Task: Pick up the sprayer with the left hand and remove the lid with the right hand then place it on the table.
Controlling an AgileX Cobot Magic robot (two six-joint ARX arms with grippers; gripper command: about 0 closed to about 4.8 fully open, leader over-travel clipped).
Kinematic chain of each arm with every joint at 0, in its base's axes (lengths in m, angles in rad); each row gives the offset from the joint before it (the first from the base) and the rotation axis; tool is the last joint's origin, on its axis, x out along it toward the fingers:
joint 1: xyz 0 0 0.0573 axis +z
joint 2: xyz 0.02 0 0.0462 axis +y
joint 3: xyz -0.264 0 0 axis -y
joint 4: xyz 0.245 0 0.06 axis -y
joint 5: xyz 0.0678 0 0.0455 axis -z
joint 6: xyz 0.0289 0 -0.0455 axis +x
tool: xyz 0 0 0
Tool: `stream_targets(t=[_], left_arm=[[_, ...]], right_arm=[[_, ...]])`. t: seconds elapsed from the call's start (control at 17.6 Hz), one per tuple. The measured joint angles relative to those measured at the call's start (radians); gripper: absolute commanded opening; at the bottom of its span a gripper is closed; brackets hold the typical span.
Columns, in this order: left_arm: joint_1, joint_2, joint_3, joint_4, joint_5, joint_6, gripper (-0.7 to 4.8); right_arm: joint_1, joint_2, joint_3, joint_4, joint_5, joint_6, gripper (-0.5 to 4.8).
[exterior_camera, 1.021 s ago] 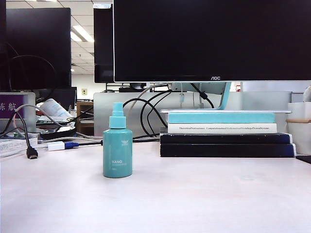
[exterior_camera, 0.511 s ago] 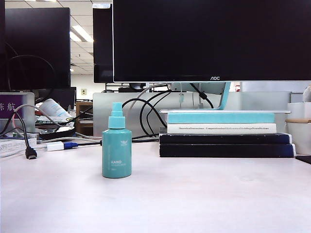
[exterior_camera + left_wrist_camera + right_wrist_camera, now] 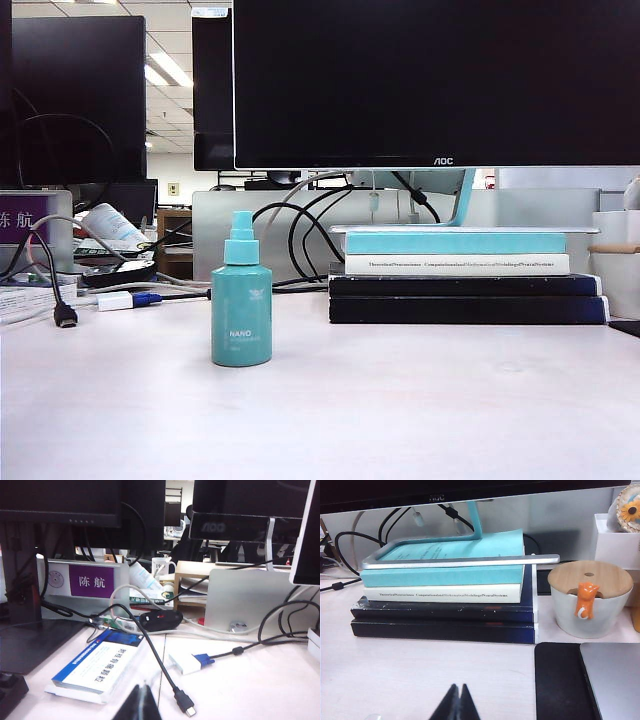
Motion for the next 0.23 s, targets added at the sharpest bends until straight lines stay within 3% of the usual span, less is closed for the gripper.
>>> stream_targets(t=[0.23], left_arm=[[0.0,0.0,0.0,-0.023,0.0,0.0,-0.05]], right_arm=[[0.0,0.0,0.0,0.0,0.0,0.0,0.13]])
